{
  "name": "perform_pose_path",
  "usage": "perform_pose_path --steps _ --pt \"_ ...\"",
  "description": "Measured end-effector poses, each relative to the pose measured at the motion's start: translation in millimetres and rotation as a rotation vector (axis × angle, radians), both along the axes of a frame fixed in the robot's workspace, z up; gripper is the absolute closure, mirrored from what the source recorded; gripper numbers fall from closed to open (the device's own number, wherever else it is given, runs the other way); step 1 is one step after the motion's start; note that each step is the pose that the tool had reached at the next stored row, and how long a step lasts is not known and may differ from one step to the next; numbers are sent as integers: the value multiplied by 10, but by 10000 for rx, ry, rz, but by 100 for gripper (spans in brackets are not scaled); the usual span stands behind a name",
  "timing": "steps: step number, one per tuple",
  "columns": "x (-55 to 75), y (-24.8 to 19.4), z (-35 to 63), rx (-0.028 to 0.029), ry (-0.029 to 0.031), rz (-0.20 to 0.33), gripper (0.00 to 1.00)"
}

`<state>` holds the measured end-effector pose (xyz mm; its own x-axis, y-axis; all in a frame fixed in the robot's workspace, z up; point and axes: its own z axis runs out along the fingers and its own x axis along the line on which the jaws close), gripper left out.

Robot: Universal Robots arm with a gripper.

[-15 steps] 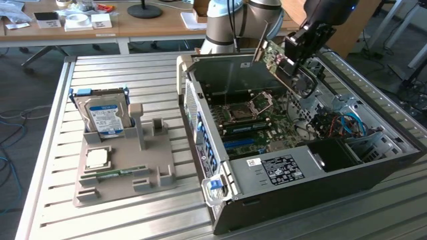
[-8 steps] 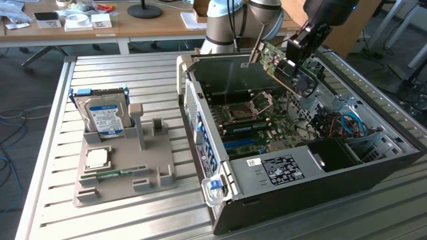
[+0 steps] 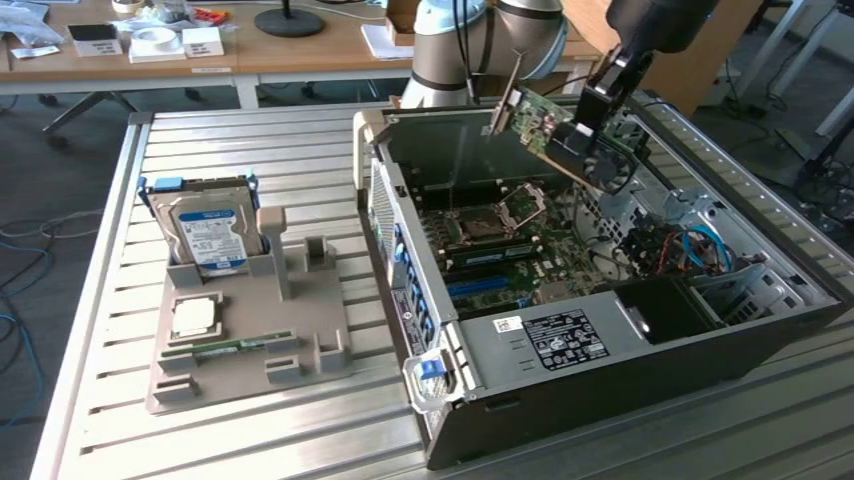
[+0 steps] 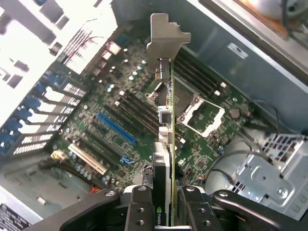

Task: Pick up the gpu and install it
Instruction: 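Insert the gpu into the slot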

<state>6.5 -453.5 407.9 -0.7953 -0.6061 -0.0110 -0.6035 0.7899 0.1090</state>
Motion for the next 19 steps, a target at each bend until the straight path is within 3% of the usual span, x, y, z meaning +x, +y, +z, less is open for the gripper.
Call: perform_pose_path --steps 19 --pt "0 0 -27 0 0 3354 73"
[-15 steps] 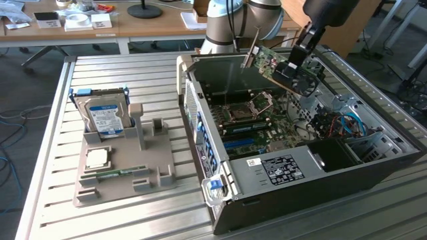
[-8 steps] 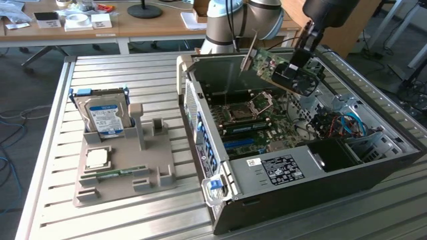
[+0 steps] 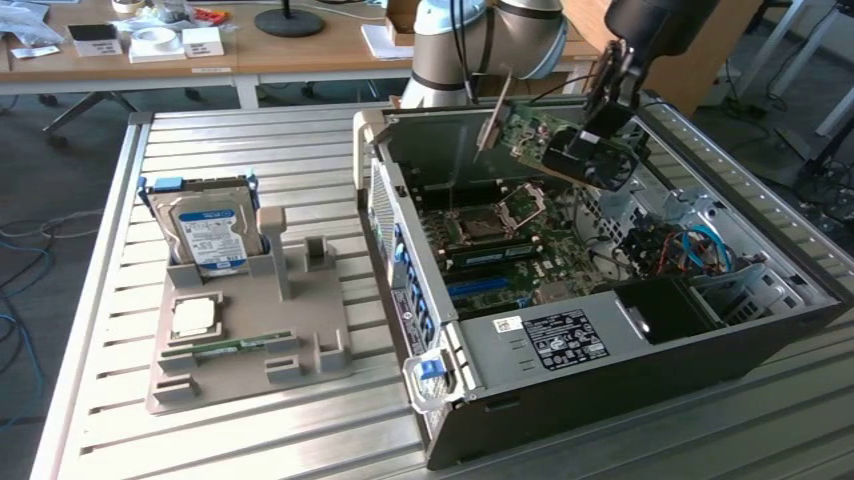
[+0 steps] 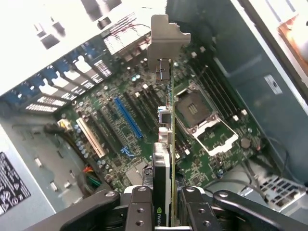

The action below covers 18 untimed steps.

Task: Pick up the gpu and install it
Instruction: 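Insert the gpu into the slot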

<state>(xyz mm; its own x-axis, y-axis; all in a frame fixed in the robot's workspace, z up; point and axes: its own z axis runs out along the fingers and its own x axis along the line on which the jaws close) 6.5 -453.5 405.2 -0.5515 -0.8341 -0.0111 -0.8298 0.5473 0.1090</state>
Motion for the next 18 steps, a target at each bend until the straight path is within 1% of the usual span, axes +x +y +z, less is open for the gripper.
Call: perform_pose_path --steps 6,16,18 --pt "0 0 -7 -1 0 1017 73" --pt "0 0 -9 0 1 1108 73" --pt "0 0 -10 0 0 1266 73"
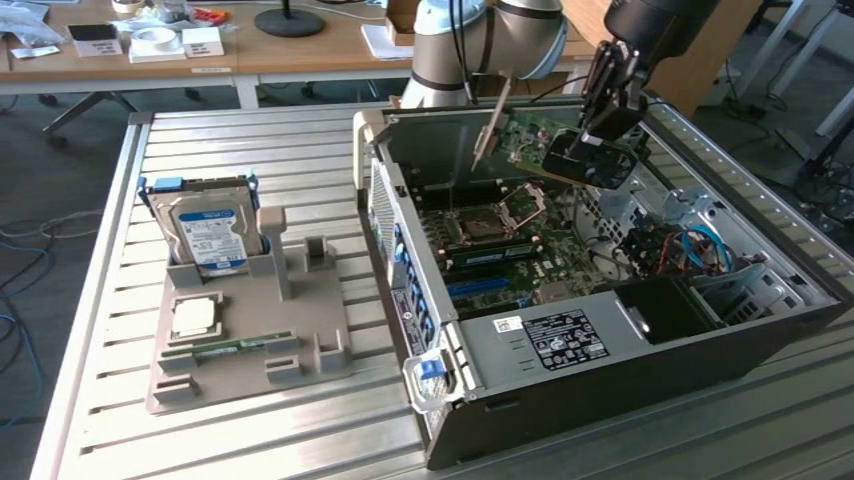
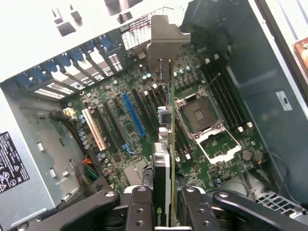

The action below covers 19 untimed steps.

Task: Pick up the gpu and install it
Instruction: 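Insert the gpu into the slot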

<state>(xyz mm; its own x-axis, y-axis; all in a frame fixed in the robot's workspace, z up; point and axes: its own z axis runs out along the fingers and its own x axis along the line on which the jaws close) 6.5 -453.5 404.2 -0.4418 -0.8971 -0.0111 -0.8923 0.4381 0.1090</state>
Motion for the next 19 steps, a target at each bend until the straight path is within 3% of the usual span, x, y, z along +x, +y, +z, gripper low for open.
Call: perform_pose_path --steps 15,19 --pt "0 0 -10 -2 0 2135 73" --pt "0 -1 -10 -2 0 2292 73"
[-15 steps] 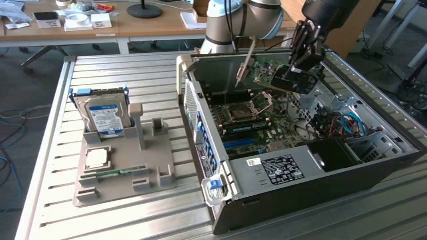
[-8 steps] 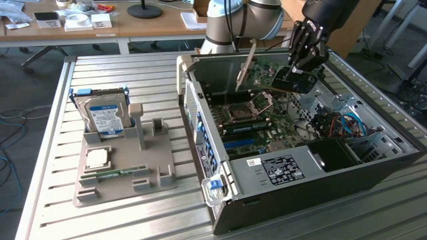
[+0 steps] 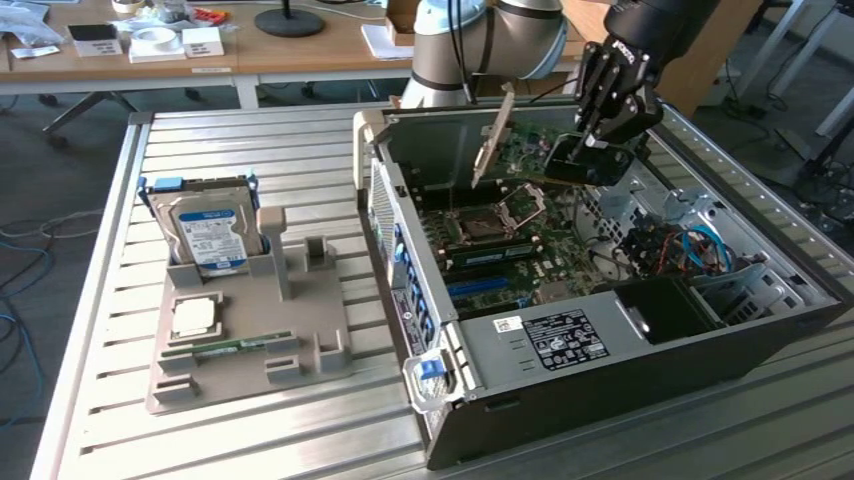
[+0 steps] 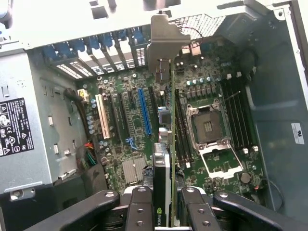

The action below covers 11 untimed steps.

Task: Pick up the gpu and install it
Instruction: 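Insert the gpu into the slot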

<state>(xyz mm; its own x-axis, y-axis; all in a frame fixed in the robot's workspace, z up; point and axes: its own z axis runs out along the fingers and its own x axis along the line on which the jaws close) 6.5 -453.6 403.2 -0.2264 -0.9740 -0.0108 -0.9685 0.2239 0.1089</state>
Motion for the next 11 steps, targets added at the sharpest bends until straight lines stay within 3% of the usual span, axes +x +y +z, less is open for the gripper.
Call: perform_pose_path --steps 4,11 --pt "0 1 -1 2 -9 15 73" --pt "-1 1 -36 2 -389 475 73"
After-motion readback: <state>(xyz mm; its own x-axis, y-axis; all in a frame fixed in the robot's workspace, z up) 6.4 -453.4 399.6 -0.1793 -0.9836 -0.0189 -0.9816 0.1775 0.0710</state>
